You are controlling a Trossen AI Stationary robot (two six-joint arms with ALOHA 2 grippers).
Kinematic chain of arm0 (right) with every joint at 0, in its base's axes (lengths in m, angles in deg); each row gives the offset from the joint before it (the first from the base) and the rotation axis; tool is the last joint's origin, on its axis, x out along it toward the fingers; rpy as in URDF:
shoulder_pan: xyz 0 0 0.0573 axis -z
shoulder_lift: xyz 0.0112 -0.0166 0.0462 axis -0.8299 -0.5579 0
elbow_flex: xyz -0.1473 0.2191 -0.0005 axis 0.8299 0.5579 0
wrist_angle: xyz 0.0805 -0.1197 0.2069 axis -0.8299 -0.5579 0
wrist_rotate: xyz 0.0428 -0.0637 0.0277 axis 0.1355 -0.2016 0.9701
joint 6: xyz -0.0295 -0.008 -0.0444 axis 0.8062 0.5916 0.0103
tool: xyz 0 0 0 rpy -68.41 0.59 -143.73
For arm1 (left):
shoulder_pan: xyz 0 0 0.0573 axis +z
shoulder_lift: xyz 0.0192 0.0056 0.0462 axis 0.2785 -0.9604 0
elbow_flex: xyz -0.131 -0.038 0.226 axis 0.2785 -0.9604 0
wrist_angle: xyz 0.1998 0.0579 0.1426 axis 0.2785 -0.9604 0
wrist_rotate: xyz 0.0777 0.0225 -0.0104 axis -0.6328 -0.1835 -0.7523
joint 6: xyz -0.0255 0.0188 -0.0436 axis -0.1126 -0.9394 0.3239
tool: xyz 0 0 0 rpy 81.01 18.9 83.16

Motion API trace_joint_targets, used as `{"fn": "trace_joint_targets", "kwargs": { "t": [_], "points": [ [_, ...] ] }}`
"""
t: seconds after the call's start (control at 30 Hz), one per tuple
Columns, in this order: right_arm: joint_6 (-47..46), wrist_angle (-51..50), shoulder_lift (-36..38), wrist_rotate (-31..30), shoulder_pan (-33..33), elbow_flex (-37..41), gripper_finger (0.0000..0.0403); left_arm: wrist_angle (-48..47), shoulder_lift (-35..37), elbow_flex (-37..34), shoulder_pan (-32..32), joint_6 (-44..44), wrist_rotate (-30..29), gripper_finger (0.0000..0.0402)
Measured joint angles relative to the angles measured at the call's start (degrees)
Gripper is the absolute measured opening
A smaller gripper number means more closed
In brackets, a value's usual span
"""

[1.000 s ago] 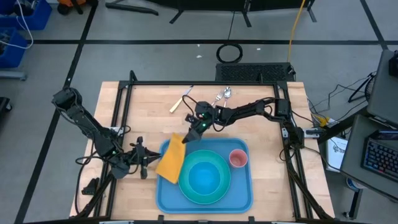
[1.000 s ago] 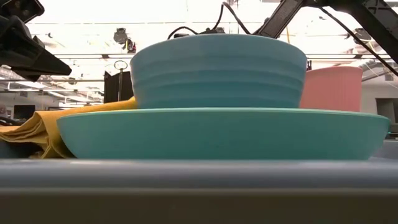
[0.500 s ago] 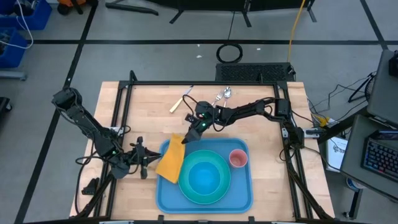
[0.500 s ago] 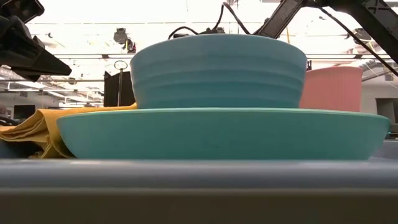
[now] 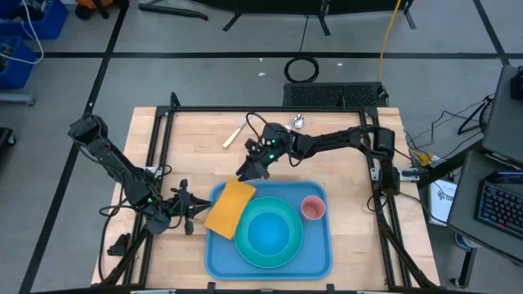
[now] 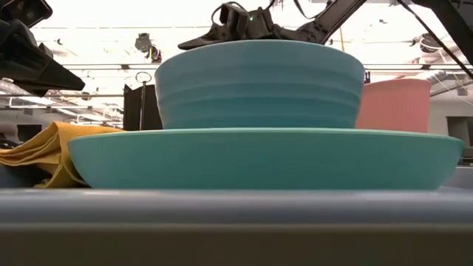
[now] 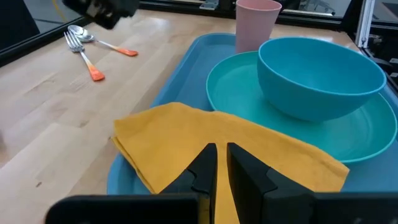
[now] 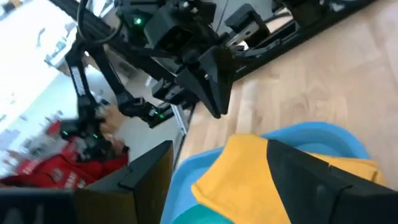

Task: Set up tray
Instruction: Put the yellow table napkin on the blue tray to the left of the light blue plate

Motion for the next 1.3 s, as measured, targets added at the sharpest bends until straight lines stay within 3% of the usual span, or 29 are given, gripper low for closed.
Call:
{"fn": "trace_joint_targets", "kwargs": {
  "t": [0.33,0.53,0.7,0.83,0.93,1.07,1.2,1.3],
  "points": [
    [11.5,-8.6,0.7,-7.1,-6.9,0.0,0.0166,4.8,0.0,0.0,0.1,-0.6,0.9,0.0037],
    [10.4,-8.6,0.7,-3.8,-7.5,0.0,0.0134,13.8,0.0,0.0,0.7,-3.0,0.9,0.0037],
    [13.4,-9.2,1.3,-5.8,-8.2,0.0,0.0087,19.0,0.0,0.0,2.5,-3.5,2.7,0.0037],
    [17.8,-10.4,4.0,-5.9,-8.3,0.0,0.0012,18.2,0.0,0.0,6.6,-0.2,11.2,0.0031],
    [21.1,-13.4,7.4,-9.8,-8.9,0.0,0.0004,18.1,0.0,0.0,9.9,1.4,17.3,0.0007],
    [27.8,-19.8,12.6,-17.4,-10.6,0.0,0.0001,18.9,0.0,0.0,13.7,5.9,18.2,0.0016],
    [31.5,-23.2,18.1,-23.7,-12.5,1.5,0.0,14.0,0.0,0.0,18.0,8.2,32.6,0.0008],
    [31.6,-22.6,22.6,-26.9,-13.3,5.6,0.0,9.8,0.0,0.0,18.7,12.6,37.1,0.0004]
  ]
}}
